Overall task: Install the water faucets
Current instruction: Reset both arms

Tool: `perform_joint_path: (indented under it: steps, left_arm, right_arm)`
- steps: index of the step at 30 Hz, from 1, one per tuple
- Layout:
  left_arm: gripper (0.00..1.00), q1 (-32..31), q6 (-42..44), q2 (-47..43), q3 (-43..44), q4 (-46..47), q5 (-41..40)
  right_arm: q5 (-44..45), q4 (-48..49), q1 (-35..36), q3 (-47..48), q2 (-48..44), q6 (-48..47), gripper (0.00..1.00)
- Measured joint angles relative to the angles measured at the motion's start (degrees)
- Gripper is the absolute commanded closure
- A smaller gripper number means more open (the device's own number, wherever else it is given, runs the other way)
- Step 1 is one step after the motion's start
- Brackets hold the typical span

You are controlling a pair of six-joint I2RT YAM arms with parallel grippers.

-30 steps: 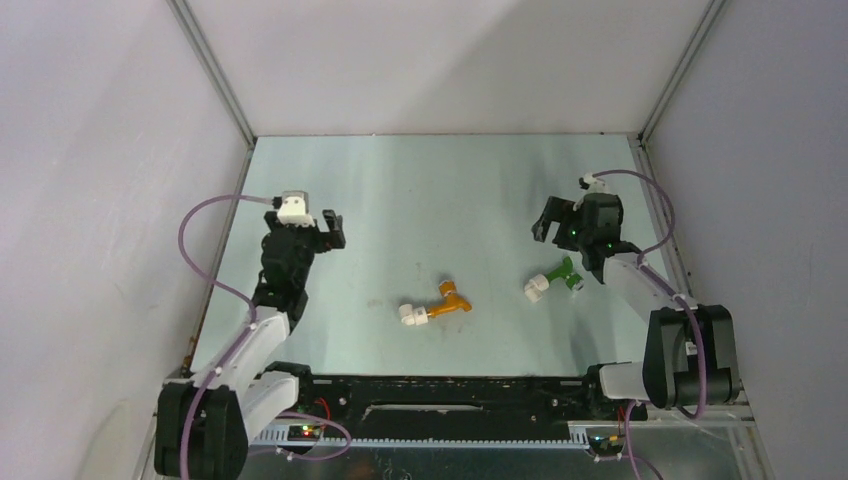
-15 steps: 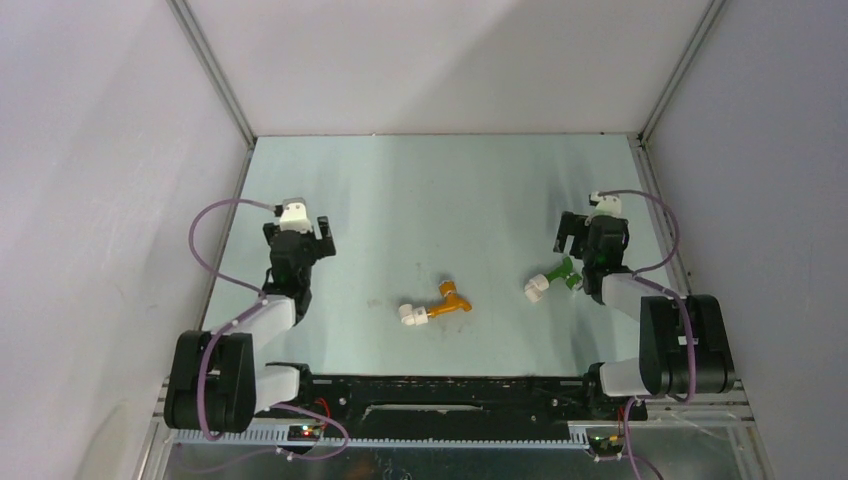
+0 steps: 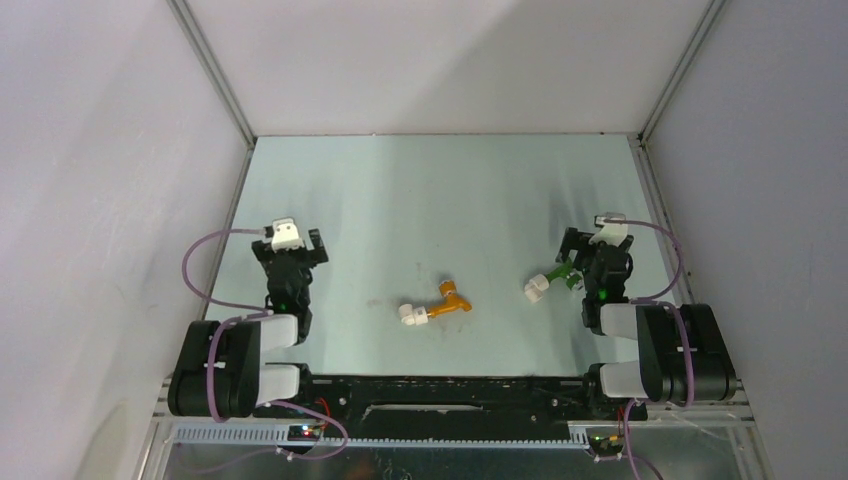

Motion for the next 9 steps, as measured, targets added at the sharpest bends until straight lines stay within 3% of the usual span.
perform_joint_path:
  steps: [9]
  left_arm:
    - [0.00, 0.1, 0.0, 0.0, 0.1, 1.1, -0.3]
  right_arm:
    - [0.0, 2.3, -0.1, 0.0, 0.0, 0.0, 0.01]
